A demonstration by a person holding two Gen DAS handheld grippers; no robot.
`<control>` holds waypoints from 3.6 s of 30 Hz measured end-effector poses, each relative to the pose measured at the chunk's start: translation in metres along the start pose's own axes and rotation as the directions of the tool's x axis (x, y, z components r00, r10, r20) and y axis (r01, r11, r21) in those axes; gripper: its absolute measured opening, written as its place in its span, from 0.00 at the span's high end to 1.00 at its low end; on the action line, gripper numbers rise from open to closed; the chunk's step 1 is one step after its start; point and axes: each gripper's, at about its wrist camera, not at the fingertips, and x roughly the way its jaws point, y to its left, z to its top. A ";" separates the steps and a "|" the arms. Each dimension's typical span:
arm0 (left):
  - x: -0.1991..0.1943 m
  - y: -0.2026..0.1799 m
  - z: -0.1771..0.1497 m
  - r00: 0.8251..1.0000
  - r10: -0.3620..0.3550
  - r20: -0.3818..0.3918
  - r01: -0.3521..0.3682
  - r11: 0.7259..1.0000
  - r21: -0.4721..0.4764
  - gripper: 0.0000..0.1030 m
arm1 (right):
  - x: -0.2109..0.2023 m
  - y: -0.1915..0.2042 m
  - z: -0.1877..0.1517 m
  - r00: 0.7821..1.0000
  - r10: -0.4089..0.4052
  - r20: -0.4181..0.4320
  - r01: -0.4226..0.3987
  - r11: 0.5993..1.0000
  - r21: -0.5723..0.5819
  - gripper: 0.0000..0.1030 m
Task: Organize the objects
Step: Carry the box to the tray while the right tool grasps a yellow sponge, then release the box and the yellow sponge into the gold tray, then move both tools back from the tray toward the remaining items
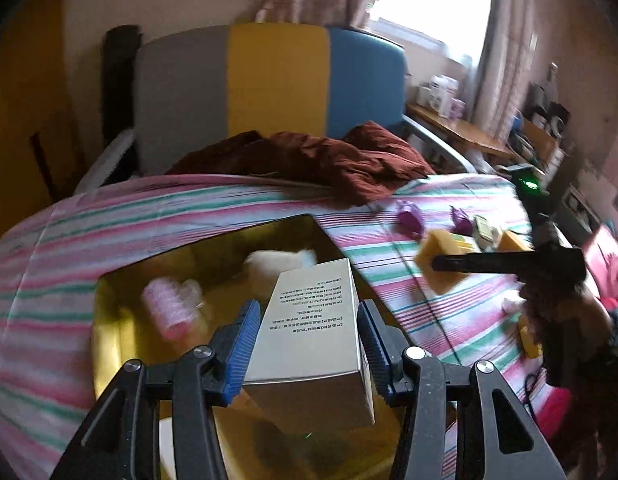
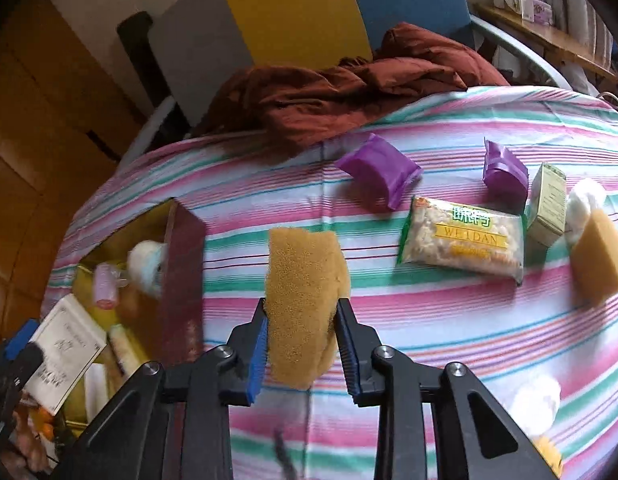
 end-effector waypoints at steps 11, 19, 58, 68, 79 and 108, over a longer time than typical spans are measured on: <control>-0.032 0.079 -0.040 0.979 0.204 -0.002 -0.200 0.960 -0.194 0.50 | -0.052 0.081 -0.023 0.986 0.142 0.085 -0.125 0.977 -0.174 0.70; -0.041 0.108 -0.055 0.953 0.303 0.012 -0.290 0.924 -0.248 0.50 | -0.041 0.141 -0.063 0.977 0.211 -0.027 -0.210 0.934 -0.291 0.70; -0.098 0.050 -0.073 0.885 0.441 0.151 -0.430 0.897 -0.104 0.17 | -0.039 0.180 -0.112 0.996 0.091 -0.001 -0.083 0.911 -0.404 0.52; -0.100 0.029 -0.068 0.883 0.432 0.183 -0.431 0.901 -0.043 0.17 | -0.051 0.136 -0.099 0.998 0.037 0.051 -0.019 0.945 -0.327 0.52; -0.088 0.002 -0.064 0.901 0.393 0.185 -0.407 0.913 0.040 0.16 | -0.076 0.052 -0.073 0.987 -0.089 0.133 0.112 0.978 -0.176 0.52; -0.037 -0.112 -0.041 0.959 0.220 0.180 -0.270 0.905 0.329 0.16 | -0.117 -0.139 -0.055 0.961 -0.107 0.254 0.004 0.927 0.376 0.50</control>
